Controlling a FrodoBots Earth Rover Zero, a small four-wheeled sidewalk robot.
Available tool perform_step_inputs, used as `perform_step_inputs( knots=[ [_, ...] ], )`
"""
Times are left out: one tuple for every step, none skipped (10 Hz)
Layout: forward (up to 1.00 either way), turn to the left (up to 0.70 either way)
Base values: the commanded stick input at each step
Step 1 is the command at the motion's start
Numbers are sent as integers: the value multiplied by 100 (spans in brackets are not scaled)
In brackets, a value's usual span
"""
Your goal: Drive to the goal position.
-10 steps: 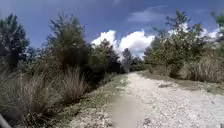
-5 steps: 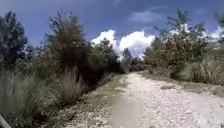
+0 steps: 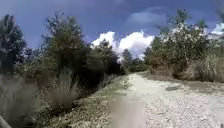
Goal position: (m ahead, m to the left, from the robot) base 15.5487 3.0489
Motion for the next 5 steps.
perform_step_inputs(
  knots=[
    [50,-50],
    [50,-50],
    [50,-50],
    [50,-29],
    [50,0]
  ],
)
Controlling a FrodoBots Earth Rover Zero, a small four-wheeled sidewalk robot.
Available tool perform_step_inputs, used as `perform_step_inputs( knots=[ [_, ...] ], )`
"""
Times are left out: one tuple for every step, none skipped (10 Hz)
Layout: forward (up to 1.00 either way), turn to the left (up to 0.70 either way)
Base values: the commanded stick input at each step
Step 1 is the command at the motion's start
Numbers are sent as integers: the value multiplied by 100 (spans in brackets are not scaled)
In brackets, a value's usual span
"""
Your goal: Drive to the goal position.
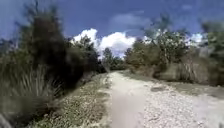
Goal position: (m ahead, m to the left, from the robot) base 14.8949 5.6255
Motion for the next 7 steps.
perform_step_inputs(
  knots=[
    [50,0],
    [50,0],
    [50,0],
    [50,0],
    [50,0],
    [50,0],
    [50,0]
  ],
)
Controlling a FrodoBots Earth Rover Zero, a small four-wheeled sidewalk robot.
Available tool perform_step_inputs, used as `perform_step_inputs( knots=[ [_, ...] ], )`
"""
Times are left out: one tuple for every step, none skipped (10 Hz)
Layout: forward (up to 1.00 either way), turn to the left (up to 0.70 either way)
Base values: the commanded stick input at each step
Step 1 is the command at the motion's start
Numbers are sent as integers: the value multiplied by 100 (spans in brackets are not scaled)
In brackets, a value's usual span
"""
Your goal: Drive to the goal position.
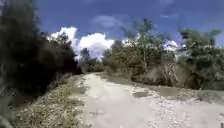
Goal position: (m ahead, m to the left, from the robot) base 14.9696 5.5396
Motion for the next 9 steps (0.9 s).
perform_step_inputs(
  knots=[
    [50,0],
    [50,0],
    [50,0],
    [50,0],
    [50,0],
    [50,0],
    [50,0],
    [50,0],
    [50,0]
  ],
)
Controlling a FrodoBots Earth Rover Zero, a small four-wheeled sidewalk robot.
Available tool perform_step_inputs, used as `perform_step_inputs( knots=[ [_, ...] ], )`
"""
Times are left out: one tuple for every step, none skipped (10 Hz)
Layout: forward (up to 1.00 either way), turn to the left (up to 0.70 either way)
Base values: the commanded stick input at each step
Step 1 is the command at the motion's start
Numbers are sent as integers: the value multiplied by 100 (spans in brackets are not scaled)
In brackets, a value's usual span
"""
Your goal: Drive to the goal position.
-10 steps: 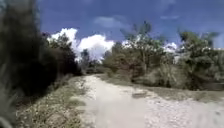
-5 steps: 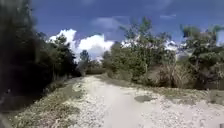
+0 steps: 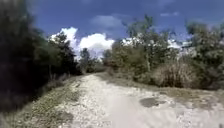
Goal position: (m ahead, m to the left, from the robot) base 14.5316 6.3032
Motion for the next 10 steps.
perform_step_inputs(
  knots=[
    [50,0],
    [50,0],
    [50,0],
    [50,0],
    [50,0],
    [50,0],
    [50,0],
    [50,0],
    [50,0],
    [50,0]
  ],
)
